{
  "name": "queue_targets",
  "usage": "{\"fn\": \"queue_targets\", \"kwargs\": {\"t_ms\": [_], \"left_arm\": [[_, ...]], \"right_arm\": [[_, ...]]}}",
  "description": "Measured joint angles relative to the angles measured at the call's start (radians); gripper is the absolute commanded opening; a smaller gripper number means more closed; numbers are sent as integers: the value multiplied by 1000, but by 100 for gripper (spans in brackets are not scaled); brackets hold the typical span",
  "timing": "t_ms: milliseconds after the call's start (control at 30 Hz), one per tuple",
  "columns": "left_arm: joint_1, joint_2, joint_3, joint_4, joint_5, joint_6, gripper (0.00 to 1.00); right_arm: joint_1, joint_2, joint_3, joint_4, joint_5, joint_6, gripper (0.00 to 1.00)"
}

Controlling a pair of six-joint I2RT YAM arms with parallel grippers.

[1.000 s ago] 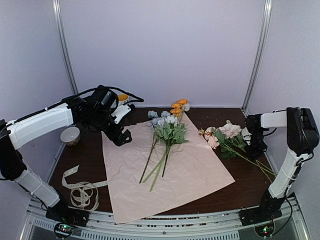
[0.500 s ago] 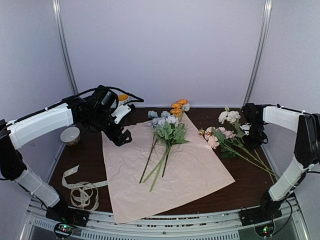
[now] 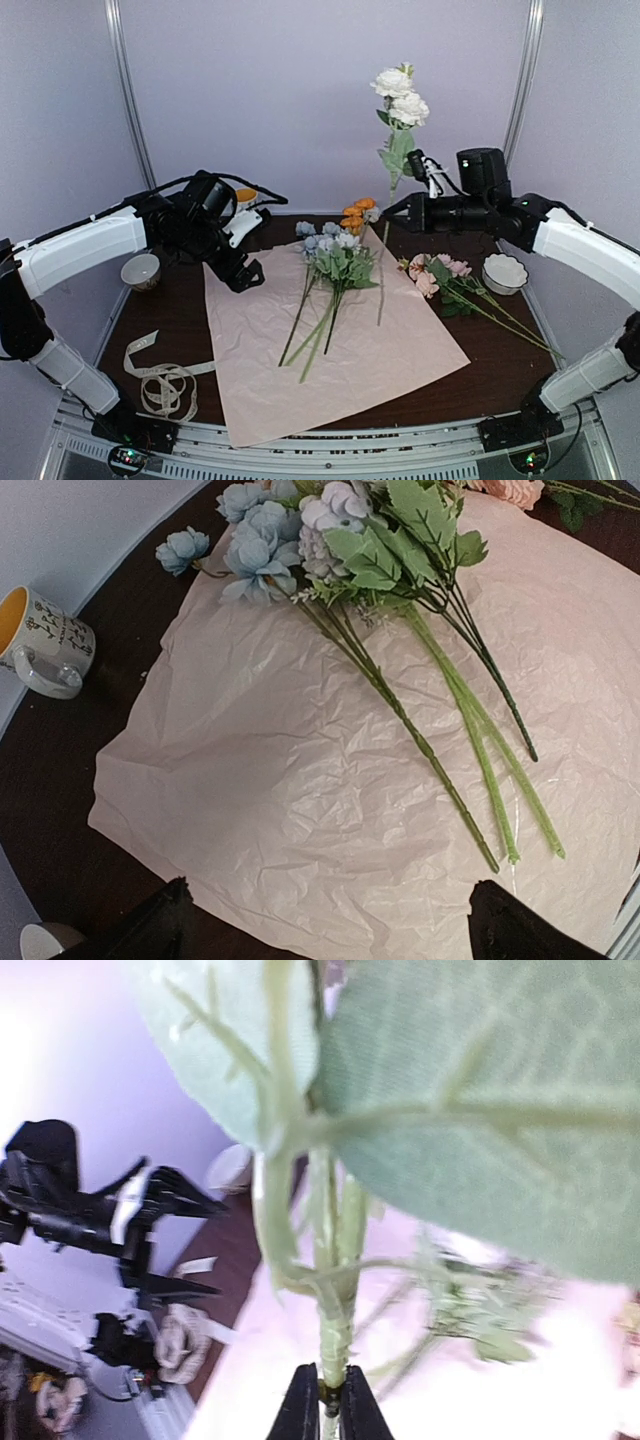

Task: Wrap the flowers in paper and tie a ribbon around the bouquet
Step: Place the fake flower on the flattened wrapping paper, then pick up the fake flower from the corner of the board.

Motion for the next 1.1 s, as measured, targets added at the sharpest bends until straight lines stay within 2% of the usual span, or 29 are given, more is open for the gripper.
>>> {"fn": "queue_targets", "kwargs": {"t_ms": [100,200,400,533,700,767,967,1100], "left_arm": [[2,-2,-10,19,37,-7,97],[8,-5,-22,35,102,-17,98],[19,-44,-47,80,215,-30,98],[24,-48,-47,88,241,-37,98],[32,-46,-47,85,246,-44,98],[35,-45,-47,84,246,-45,98],[35,-41,-47,84,241,-48,98],[35,-40,-47,83,237,-48,98]], "right_arm": [[138,156,62,183,-80,160,0],[219,319,113,303,-102,292,0],[272,558,161,373,-79,473,2],[269,642,210,311,-39,495,30],[267,637,284,109,63,387,50],[267,600,297,27,118,306,55],[220,413,367,-279,342,10,54],[35,304,352,-459,449,-131,54]]}}
